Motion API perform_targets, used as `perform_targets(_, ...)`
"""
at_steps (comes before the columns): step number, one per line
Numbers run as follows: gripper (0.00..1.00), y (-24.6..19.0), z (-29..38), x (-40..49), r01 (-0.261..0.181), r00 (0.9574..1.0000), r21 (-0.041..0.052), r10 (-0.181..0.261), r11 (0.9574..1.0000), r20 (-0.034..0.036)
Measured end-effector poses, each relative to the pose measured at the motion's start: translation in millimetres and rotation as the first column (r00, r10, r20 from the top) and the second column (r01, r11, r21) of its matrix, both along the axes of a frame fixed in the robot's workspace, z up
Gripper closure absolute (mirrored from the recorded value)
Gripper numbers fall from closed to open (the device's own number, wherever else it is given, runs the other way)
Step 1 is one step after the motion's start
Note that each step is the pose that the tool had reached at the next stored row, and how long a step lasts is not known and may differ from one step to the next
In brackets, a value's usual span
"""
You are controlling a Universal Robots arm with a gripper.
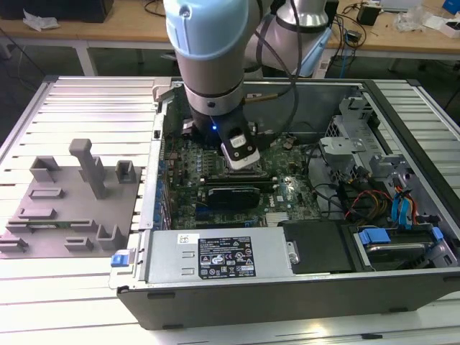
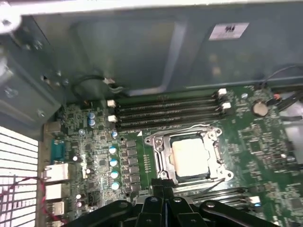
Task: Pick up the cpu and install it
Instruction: 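Install the second cpu locking lever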
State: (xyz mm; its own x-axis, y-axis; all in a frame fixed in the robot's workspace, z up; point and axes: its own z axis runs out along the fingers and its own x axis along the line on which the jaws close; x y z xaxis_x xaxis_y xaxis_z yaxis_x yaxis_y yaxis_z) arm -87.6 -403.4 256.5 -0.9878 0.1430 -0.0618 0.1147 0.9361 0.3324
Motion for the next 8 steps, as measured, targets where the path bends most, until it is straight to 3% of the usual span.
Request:
perform_targets(3, 0.89, -1.4, 0.4, 8.4, 0.000, 1.0000, -0.0001, 0.000, 1.0000, -0.0033)
perform_targets(8, 0.89, -8.3, 0.0, 17.4, 0.001, 0.9999, -0.0003, -0.001, 1.0000, -0.0108)
